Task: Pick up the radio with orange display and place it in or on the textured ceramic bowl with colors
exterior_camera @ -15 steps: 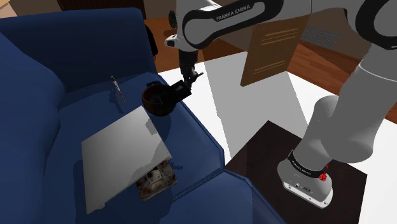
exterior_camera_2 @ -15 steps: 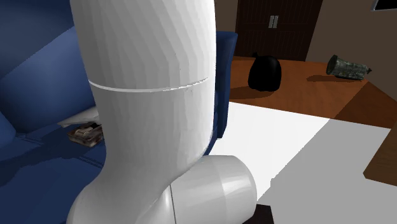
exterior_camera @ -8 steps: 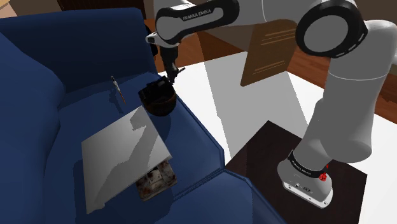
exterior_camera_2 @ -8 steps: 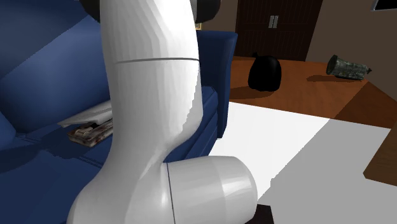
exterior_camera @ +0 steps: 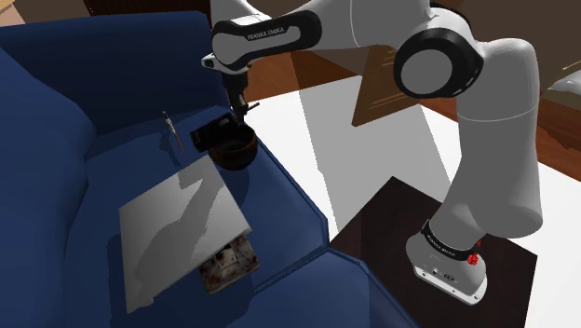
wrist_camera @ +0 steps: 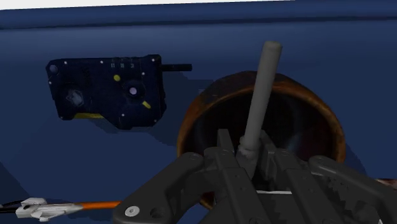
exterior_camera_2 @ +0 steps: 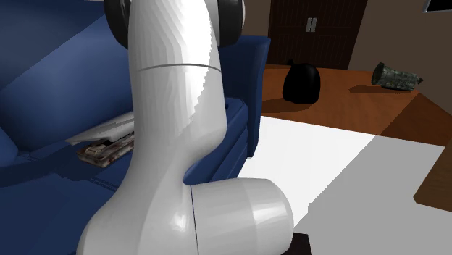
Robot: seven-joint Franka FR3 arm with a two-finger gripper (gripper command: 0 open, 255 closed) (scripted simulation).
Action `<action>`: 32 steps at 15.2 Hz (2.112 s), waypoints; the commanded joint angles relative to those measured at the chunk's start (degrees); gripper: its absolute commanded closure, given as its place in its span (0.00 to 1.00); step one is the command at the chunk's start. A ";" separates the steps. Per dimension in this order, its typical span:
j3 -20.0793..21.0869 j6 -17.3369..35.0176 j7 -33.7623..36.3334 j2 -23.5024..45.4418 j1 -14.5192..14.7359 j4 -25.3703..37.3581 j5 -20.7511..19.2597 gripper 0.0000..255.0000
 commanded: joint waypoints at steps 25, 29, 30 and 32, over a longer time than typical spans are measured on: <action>-0.05 -1.06 -0.01 -0.57 0.01 0.46 -0.07 0.00; -0.05 -1.06 -0.01 -0.57 0.01 0.46 -0.07 0.00; -0.05 -1.06 -0.01 -0.57 0.01 0.46 -0.07 0.00; -0.05 -1.06 -0.01 -0.57 0.01 0.46 -0.07 0.00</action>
